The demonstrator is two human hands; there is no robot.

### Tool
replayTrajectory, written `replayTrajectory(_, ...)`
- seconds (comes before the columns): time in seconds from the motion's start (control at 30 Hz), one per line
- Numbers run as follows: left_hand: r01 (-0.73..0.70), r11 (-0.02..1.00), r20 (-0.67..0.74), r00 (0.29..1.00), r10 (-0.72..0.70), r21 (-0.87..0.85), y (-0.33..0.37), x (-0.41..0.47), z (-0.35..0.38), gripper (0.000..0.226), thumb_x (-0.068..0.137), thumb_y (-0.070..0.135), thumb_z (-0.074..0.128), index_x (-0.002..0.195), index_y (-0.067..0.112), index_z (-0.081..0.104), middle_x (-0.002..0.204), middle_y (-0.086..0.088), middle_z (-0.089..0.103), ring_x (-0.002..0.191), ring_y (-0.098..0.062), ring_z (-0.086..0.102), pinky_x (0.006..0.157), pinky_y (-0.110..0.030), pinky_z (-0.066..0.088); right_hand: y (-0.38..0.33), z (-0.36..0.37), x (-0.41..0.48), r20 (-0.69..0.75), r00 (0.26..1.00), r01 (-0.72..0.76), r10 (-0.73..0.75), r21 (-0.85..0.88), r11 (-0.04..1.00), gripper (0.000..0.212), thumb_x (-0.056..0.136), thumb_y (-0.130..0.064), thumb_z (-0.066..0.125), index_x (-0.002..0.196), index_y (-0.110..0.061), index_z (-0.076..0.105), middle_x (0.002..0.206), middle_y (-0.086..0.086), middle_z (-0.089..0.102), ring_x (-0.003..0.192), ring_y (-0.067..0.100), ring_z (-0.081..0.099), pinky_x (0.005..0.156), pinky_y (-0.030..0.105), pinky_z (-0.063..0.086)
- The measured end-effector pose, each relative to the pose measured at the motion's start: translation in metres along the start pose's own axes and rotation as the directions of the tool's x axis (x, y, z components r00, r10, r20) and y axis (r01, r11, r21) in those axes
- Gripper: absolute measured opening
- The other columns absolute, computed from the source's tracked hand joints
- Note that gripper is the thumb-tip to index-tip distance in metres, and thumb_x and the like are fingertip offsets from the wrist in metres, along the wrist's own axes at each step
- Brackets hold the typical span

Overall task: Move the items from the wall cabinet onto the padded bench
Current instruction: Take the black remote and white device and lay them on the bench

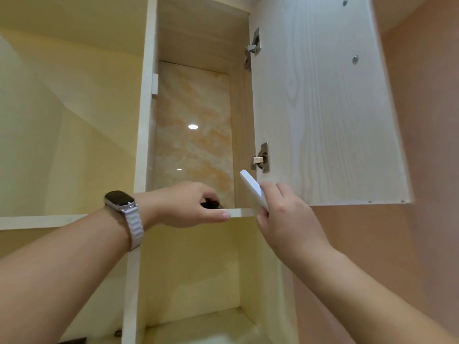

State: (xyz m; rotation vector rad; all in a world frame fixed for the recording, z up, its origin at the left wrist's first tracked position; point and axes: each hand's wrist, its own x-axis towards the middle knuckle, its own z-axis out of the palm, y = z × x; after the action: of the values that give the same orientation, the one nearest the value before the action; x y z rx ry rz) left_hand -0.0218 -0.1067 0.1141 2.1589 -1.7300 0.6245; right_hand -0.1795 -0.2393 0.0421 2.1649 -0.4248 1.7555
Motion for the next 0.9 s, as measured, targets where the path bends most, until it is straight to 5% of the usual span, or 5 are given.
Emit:
replayTrajectory(0.13, -0.073, 0.993, -0.216, 0.972, 0.091, 0.089, 0.003, -0.013, 0.008, 0.034, 0.076, 0.059, 0.067, 0.087, 0.03, 0.053, 0.089, 0.015, 0.057, 0.083, -0.008, 0.056, 0.073, -0.029, 0.049, 0.006, 0.005, -0.024, -0.043, 0.997, -0.062, 0.064, 0.052, 0.997, 0.042, 0.06, 0.007, 0.077, 0.099, -0.002, 0.064, 0.079, 0.011, 0.057, 0.052, 0.031, 0.051, 0.049, 0.024, 0.031)
replayTrajectory(0.3, 0.006, 0.964, -0.47, 0.874, 0.123, 0.264, 0.008, -0.031, 0.012, 0.028, 0.086, 0.041, 0.062, 0.077, 0.023, 0.042, 0.076, 0.008, 0.051, 0.068, -0.018, 0.051, 0.051, -0.031, 0.036, 0.006, 0.007, -0.036, 0.016, 0.963, -0.266, 0.269, 0.212, 0.94, 0.022, 0.085, -0.004, 0.06, 0.106, -0.005, 0.053, 0.089, 0.007, 0.052, 0.072, 0.033, 0.05, 0.057, 0.033, 0.032)
replayTrajectory(0.47, 0.044, 0.951, -0.495, 0.861, 0.12, 0.307, 0.001, -0.051, 0.014, 0.009, 0.092, 0.027, 0.055, 0.092, 0.019, 0.052, 0.087, 0.001, 0.05, 0.077, -0.027, 0.054, 0.059, -0.038, 0.046, 0.0, 0.009, -0.05, 0.145, 0.903, -0.429, 0.405, 0.355, 0.83, 0.026, 0.091, -0.016, 0.056, 0.113, -0.01, 0.045, 0.092, 0.009, 0.058, 0.081, 0.032, 0.056, 0.065, 0.047, 0.051)
replayTrajectory(0.7, 0.187, 0.891, -0.564, 0.821, 0.09, 0.413, 0.009, -0.08, 0.015, 0.015, 0.088, 0.027, 0.054, 0.095, 0.015, 0.059, 0.09, -0.005, 0.051, 0.074, -0.031, 0.054, 0.053, -0.035, 0.044, -0.009, 0.009, -0.081, 0.204, 0.856, -0.509, 0.475, 0.498, 0.702, 0.031, 0.089, -0.018, 0.062, 0.116, -0.017, 0.046, 0.087, -0.002, 0.058, 0.076, 0.02, 0.056, 0.058, 0.032, 0.043)
replayTrajectory(0.9, 0.339, 0.916, -0.659, 0.743, -0.12, 0.214, 0.005, -0.106, 0.039, 0.016, 0.086, 0.031, 0.054, 0.092, 0.017, 0.05, 0.079, -0.002, 0.053, 0.067, -0.029, 0.048, 0.055, -0.033, 0.034, -0.02, -0.004, -0.108, 0.281, 0.812, -0.571, 0.511, 0.563, 0.597, 0.026, 0.087, -0.015, 0.064, 0.103, -0.023, 0.046, 0.083, -0.013, 0.054, 0.065, -0.006, 0.053, 0.05, 0.005, 0.039)
